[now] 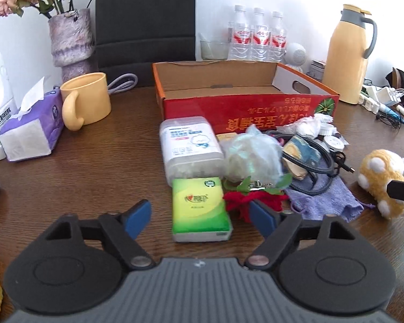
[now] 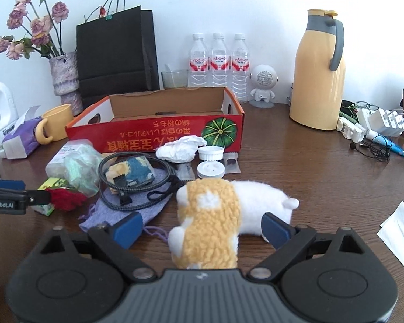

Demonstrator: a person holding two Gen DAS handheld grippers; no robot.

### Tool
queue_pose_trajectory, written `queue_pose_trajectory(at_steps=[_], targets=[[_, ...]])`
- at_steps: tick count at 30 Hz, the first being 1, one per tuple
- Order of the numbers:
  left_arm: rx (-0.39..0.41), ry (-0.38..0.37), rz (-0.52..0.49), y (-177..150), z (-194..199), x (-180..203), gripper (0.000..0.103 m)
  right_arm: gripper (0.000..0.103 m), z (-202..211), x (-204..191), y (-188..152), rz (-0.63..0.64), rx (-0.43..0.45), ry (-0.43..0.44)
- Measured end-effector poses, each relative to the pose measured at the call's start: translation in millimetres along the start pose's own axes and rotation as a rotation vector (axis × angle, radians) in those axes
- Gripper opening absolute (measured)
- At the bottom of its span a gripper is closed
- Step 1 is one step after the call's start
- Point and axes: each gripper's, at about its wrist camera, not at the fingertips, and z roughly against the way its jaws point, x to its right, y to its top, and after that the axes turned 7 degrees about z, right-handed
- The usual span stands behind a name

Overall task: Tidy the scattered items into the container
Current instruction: 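Grasp the red rose with the left tool while the right tool grasps the plush toy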

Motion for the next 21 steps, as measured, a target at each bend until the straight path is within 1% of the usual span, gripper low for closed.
queue_pose_trajectory(at_steps=[1,2,3,4,5,6,8,9,10,12,14,15,16,17,18,21], targets=[[0.008,-0.004,0.000,2,2,-3,0.075,0.081,-4,1,1,-0.005,-0.009,-0.002],[0.014,0.002,-0.014,2,3,-3,0.075,0.075,-8,1,1,-0.006,-0.014,-0.004],[0.012,0.014,-0.031,2,1,-2,0.076,0.070,-12,0,1,-0.006,-0.019,-0.009],[0.001,0.026,-0.039,2,-3,-1,0.075,0.069,-16,-1,1,-0.006,-0.025,-0.014],[-0.016,0.028,-0.031,2,-7,0,0.074,0.066,-19,-3,0,-0.003,-0.028,-0.015],[-0.027,0.003,-0.016,2,-8,1,0.070,0.062,-21,-4,1,-0.001,-0.031,-0.012],[-0.008,-0.106,-0.003,4,-3,7,0.069,0.062,-22,-6,0,0.002,-0.028,-0.010],[0.008,-0.152,-0.012,6,0,13,0.075,0.062,-22,-7,0,0.002,-0.028,-0.007],[0.016,-0.177,-0.032,8,1,21,0.081,0.063,-22,-7,-1,0.004,-0.029,-0.005],[-0.008,-0.172,-0.086,10,-7,39,0.081,0.063,-22,-8,-2,0.007,-0.031,0.000],[-0.043,-0.166,-0.126,9,-15,53,0.078,0.063,-23,-9,-3,0.009,-0.032,0.013],[-0.056,-0.167,-0.136,7,-18,57,0.074,0.062,-23,-9,-4,0.011,-0.034,0.018],[-0.065,-0.170,-0.129,5,-20,58,0.063,0.062,-24,-10,-4,0.017,-0.038,0.020],[-0.074,-0.174,-0.115,3,-20,58,0.053,0.058,-25,-10,-5,0.020,-0.041,0.018],[-0.076,-0.176,-0.096,1,-20,55,0.041,0.051,-26,-10,-6,0.017,-0.041,0.015],[-0.054,-0.185,-0.071,-2,-8,50,0.039,0.048,-23,-9,-7,0.021,-0.033,0.017]])
